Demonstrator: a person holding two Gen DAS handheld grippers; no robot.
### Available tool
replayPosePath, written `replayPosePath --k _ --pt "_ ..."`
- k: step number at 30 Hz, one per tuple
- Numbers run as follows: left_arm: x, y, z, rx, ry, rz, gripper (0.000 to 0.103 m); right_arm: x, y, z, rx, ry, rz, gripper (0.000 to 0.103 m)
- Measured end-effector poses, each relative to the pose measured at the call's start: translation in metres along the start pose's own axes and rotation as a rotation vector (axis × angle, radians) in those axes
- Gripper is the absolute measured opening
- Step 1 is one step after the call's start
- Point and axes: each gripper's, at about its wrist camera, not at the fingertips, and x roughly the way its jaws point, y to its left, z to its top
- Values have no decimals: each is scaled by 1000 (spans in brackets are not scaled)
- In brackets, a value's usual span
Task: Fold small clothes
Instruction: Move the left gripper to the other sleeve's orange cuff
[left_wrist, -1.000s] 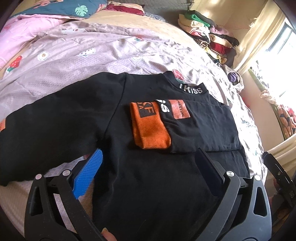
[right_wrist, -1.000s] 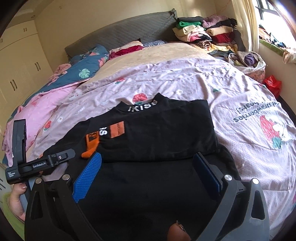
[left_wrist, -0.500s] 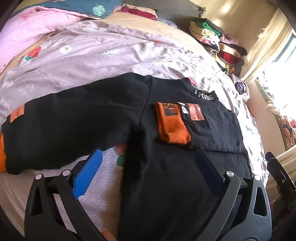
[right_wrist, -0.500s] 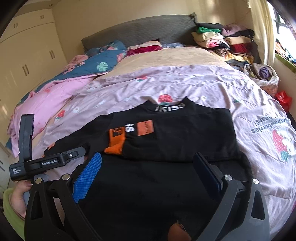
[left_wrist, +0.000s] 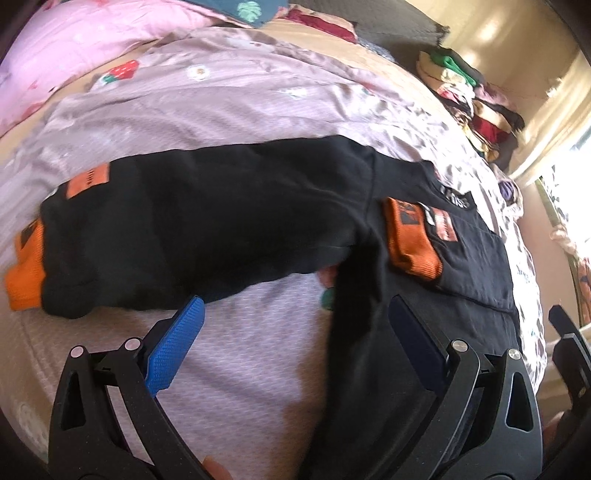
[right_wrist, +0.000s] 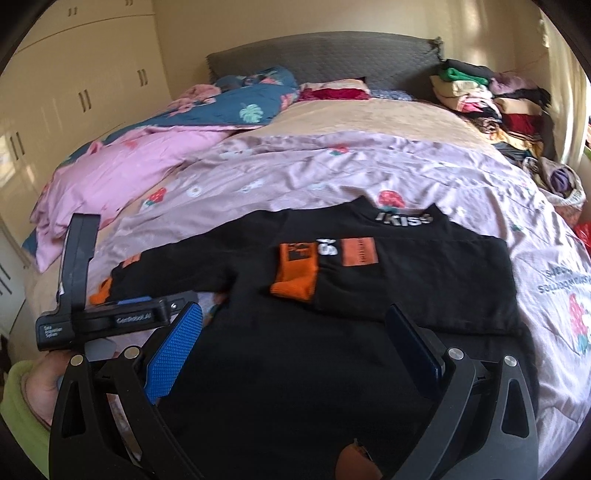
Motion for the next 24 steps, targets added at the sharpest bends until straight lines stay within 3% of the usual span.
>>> replayPosePath --k 9,21,24 --pt "-11 37 -3 -111 -27 30 93 14 32 0 -72 30 51 99" --pt "-19 84 -15 -235 -35 65 93 25 44 8 -94 38 68 99" --pt "-19 91 -20 -256 -45 45 93 28 49 8 -104 40 76 99"
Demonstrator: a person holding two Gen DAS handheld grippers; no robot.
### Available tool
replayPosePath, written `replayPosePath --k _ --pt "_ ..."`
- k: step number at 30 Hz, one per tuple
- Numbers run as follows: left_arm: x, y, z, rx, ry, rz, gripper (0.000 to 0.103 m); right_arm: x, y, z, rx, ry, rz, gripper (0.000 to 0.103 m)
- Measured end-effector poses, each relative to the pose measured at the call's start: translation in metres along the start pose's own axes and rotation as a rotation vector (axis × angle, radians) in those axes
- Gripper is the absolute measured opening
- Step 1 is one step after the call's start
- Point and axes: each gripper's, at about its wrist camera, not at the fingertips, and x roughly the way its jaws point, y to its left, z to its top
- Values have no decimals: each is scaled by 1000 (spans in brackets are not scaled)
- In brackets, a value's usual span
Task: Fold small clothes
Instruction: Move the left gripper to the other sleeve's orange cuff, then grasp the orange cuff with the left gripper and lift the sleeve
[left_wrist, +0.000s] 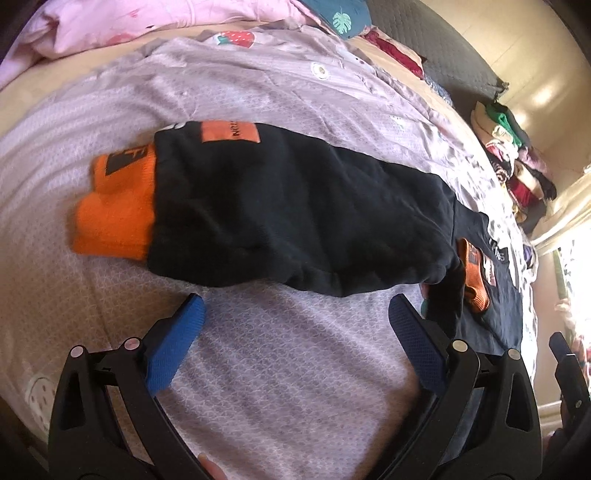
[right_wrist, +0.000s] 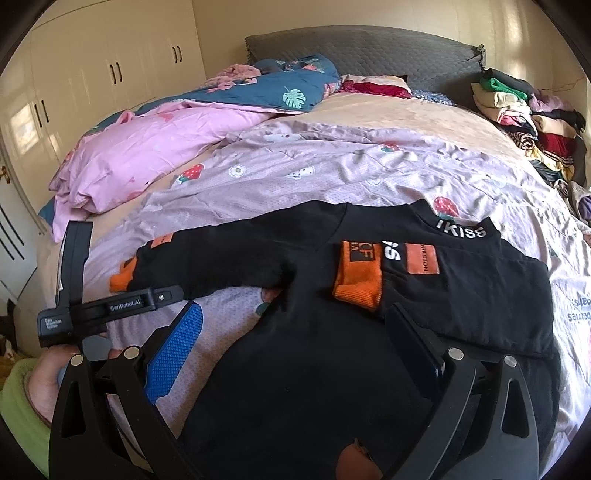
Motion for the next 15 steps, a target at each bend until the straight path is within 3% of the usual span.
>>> replayPosePath --k 11,13,15 --pt "3 34 27 -161 -108 -23 93 5 3 -8 -6 14 -1 98" --pt "4 36 33 -166 -124 -6 86 5 0 -10 1 16 -7 98" --pt "4 38 37 -169 -139 18 69 5 -2 -12 5 17 -17 98"
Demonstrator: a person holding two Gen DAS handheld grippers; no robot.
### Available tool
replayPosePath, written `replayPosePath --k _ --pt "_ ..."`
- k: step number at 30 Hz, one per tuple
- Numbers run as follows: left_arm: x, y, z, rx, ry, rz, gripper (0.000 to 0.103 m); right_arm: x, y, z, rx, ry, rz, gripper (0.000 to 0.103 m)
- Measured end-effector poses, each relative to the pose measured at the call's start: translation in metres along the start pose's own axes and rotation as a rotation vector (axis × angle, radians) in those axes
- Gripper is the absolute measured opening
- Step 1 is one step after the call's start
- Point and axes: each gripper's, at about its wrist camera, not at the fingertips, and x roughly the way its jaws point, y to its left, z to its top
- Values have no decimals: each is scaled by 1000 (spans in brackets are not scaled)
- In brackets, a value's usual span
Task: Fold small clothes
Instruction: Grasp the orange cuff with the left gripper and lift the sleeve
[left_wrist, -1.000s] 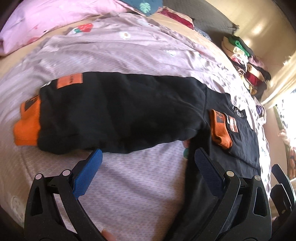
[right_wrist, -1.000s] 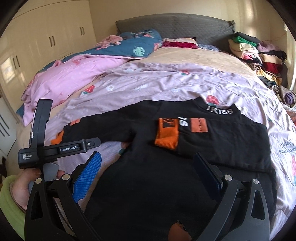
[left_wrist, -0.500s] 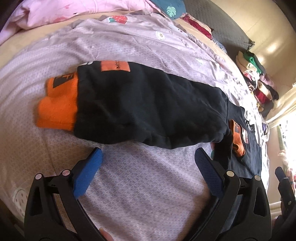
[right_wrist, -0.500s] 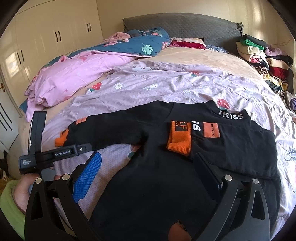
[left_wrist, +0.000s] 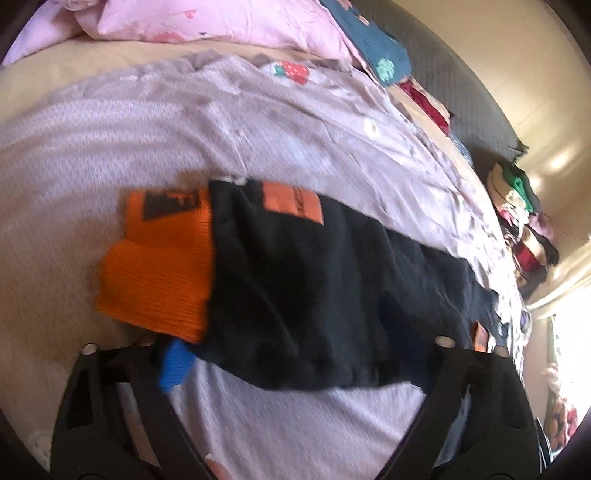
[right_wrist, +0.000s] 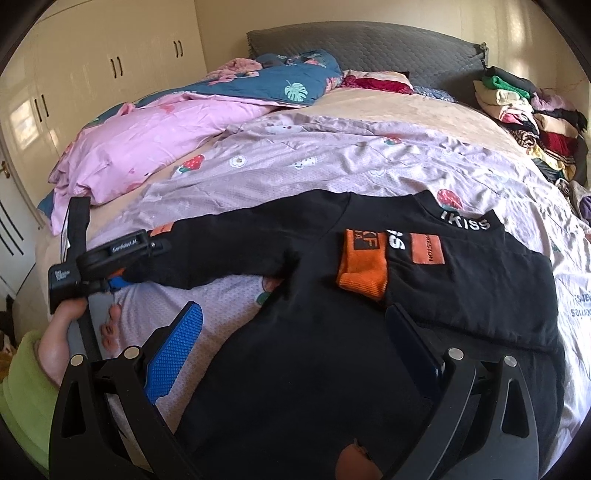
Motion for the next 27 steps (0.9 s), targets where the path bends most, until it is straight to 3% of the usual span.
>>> replayPosePath --k 1,2,5,12,27 --pt "0 1 2 3 -10 14 63 0 -1 -2 0 3 -5 98" --pt "-1 2 5 3 -16 24 48 1 -2 -2 1 4 -8 98" --pt "-9 6 12 -4 -39 -4 24 1 -5 -5 12 6 -10 98" --pt "-36 -13 23 61 -109 -54 13 -5 -10 -5 26 -7 -12 98" --pt "-71 -100 22 185 -185 -203 11 -41 -59 -12 171 -79 -55 98"
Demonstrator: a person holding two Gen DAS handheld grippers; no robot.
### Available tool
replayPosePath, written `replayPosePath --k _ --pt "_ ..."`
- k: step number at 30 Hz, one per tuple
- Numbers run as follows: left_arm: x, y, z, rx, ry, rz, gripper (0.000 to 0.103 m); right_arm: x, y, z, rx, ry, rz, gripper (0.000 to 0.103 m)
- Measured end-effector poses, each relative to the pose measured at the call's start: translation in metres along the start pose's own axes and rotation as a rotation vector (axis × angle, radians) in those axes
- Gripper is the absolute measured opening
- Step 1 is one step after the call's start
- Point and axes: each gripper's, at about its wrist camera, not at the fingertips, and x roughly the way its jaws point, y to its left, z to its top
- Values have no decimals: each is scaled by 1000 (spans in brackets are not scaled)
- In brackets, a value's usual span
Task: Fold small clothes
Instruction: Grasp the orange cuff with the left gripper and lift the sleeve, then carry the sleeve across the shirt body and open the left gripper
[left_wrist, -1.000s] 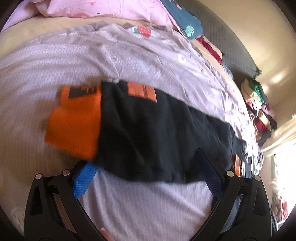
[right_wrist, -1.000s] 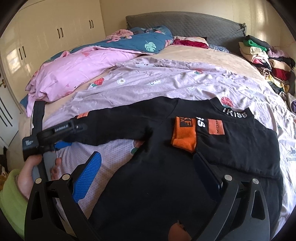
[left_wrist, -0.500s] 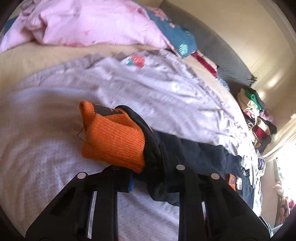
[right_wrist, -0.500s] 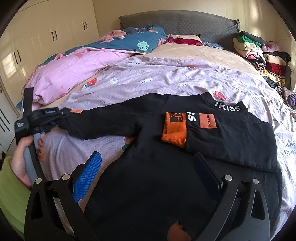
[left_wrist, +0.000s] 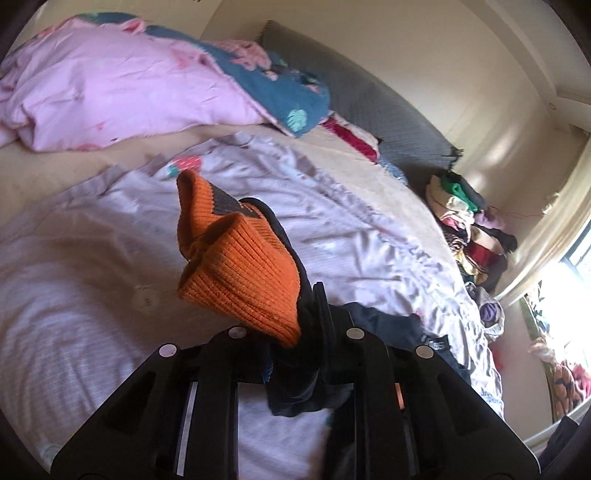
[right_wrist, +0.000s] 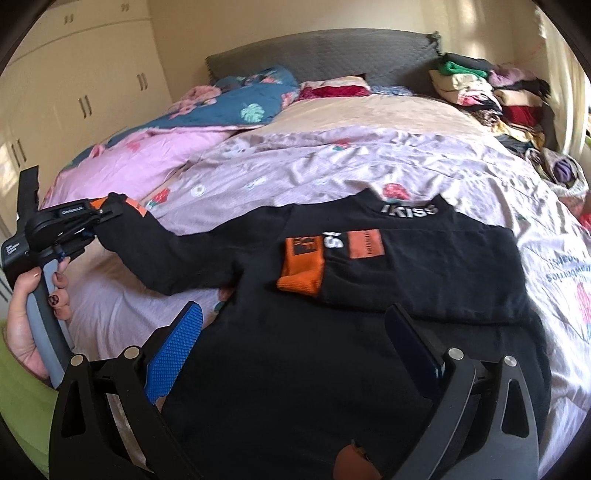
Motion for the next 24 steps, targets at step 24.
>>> replayPosePath --k 24 --pt "30 -144 -15 156 17 -220 11 -50 -104 -14 270 -91 -130 98"
